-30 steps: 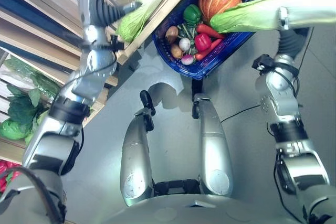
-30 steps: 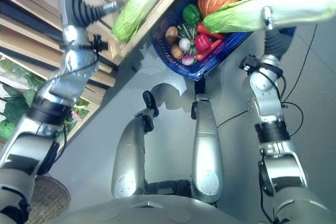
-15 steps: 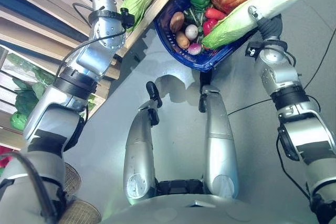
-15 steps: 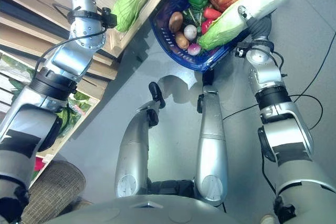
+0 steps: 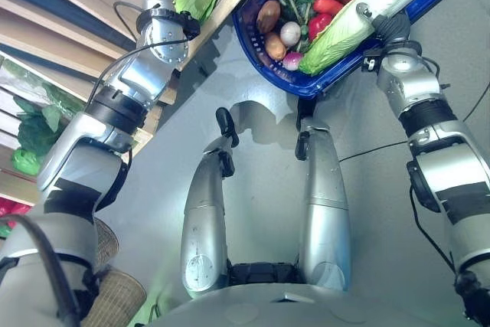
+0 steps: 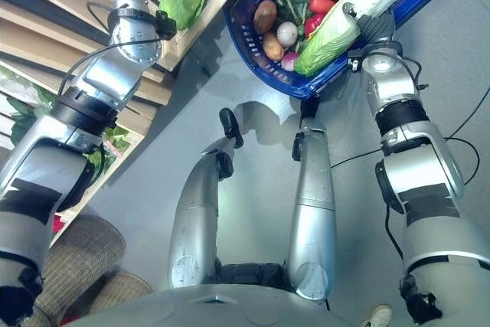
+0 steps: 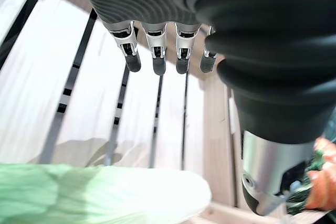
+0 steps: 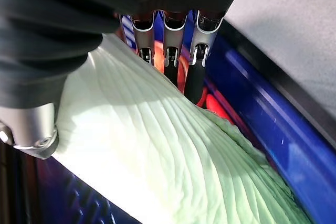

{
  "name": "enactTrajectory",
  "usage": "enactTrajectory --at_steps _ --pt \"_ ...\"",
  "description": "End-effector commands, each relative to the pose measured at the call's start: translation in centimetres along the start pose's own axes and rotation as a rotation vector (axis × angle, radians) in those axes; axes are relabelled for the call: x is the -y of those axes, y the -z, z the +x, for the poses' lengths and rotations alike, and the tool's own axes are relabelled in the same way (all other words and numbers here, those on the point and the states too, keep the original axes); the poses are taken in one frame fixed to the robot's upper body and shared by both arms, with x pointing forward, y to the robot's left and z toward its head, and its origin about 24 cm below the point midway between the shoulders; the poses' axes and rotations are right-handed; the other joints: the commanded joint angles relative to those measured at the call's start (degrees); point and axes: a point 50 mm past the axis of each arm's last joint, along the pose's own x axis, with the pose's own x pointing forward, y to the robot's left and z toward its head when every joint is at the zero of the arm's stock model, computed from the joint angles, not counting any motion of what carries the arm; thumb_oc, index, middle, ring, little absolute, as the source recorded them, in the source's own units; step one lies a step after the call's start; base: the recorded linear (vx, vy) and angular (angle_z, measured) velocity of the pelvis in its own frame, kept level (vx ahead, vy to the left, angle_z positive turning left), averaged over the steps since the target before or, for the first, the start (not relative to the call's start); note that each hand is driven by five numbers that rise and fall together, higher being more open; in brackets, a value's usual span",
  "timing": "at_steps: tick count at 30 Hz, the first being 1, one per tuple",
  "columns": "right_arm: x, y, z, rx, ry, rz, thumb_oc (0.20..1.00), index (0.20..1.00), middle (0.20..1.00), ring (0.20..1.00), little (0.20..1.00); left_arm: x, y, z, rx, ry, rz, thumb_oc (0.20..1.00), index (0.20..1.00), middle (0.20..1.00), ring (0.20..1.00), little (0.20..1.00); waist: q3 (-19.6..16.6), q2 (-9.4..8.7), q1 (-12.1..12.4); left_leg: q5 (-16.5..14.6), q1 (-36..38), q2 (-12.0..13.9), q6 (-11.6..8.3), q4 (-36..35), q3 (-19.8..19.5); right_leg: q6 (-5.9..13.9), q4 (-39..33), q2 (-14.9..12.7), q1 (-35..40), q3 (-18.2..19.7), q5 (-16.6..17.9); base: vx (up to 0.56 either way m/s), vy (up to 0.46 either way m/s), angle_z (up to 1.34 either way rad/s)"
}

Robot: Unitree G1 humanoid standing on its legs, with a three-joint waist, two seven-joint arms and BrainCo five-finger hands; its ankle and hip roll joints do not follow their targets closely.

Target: Pick up fruits and vegetables into the basket

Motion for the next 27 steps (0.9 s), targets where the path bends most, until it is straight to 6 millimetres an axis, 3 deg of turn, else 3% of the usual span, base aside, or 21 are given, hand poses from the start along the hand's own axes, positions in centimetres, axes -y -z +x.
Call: enactTrajectory --at_steps 1,7,13,22,27 --pt "1.8 0.7 0.2 -0.053 0.031 -0.038 1.000 1.000 1.000 1.000 1.000 -0.9 -0.5 1.2 -0.015 -0.043 -0.012 1.000 1.000 1.000 1.000 1.000 -3.1 4.58 -1.0 -3.3 -3.0 -0.7 1.57 0.7 0.3 3.46 2.0 3.1 0.8 -2.7 -7.3 -0.01 -0.046 0.06" --pt "0.8 -0.8 -0.1 0.072 0.021 -0.030 1.000 1.000 1.000 1.000 1.000 -1.0 0.4 1.5 -0.072 -0.037 0.058 1.000 1.000 1.000 1.000 1.000 -3.1 3.40 -1.8 -3.3 -4.0 -0.2 1.61 0.9 0.4 3.65 1.3 3.8 0.4 -2.9 -6.7 0.00 -0.017 0.02" --pt "-0.7 -2.1 -2.2 0.259 -0.064 -0.072 1.000 1.000 1.000 1.000 1.000 -1.5 2.5 1.0 -0.154 -0.075 0.142 1.000 1.000 1.000 1.000 1.000 -3.1 1.77 -4.5 -3.2 -4.1 0.5 1.13 0.6 1.2 3.75 0.6 4.6 0.3 -2.0 -6.4 0.01 0.042 -0.06" --pt "-0.3 0.5 -6.8 0.404 -0.148 -0.081 1.000 1.000 1.000 1.000 1.000 -2.5 6.8 -0.7 -0.342 -0.114 0.170 1.000 1.000 1.000 1.000 1.000 -3.1 0.22 -9.3 -3.3 -2.5 1.2 0.54 -0.2 2.6 3.90 0.9 5.4 0.5 0.0 -7.0 0.02 0.098 -0.13" --pt "-0.5 2.2 -9.7 0.440 -0.282 -0.069 1.000 1.000 1.000 1.000 1.000 -3.4 9.9 -2.0 -0.495 -0.122 0.132 1.000 1.000 1.000 1.000 1.000 -3.1 -0.29 -12.6 -3.2 -0.6 1.6 -0.04 -1.1 3.9 3.90 0.6 5.8 0.9 1.6 -7.2 0.03 0.134 -0.17"
